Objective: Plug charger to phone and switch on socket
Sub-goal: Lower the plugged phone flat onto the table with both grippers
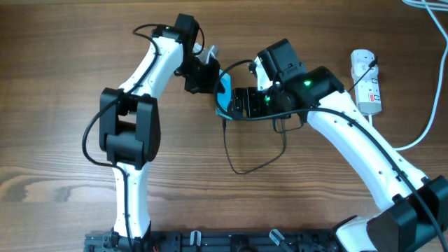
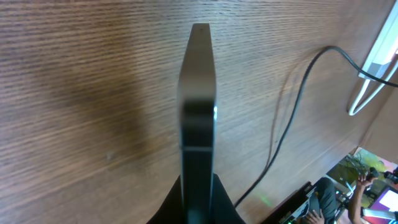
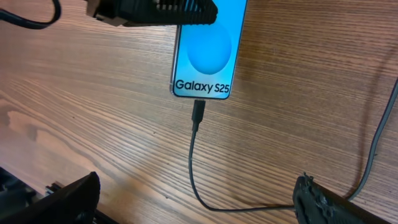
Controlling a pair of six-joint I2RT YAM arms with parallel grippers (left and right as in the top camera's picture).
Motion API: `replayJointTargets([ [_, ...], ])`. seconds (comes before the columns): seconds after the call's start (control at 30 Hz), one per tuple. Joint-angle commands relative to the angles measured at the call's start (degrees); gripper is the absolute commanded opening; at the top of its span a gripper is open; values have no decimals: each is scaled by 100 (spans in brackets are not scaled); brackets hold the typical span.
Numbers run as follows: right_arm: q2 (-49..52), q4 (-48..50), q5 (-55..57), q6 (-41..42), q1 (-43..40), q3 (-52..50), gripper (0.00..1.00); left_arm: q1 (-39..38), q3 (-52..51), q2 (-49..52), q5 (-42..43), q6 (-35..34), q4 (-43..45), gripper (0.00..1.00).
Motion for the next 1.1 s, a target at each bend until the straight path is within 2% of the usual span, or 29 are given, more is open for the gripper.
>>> replayJointTargets([
  [0.0,66,11,-74,79,-24,70,100,0,-35,149,72,118,66,4],
  [0.67,66,11,-68,81,-24,66,100,-2,-37,328,-293,116,212,7],
  [1.07,66,7,-68,81,-24,63,100,-2,-37,328,-573,116,186,12],
])
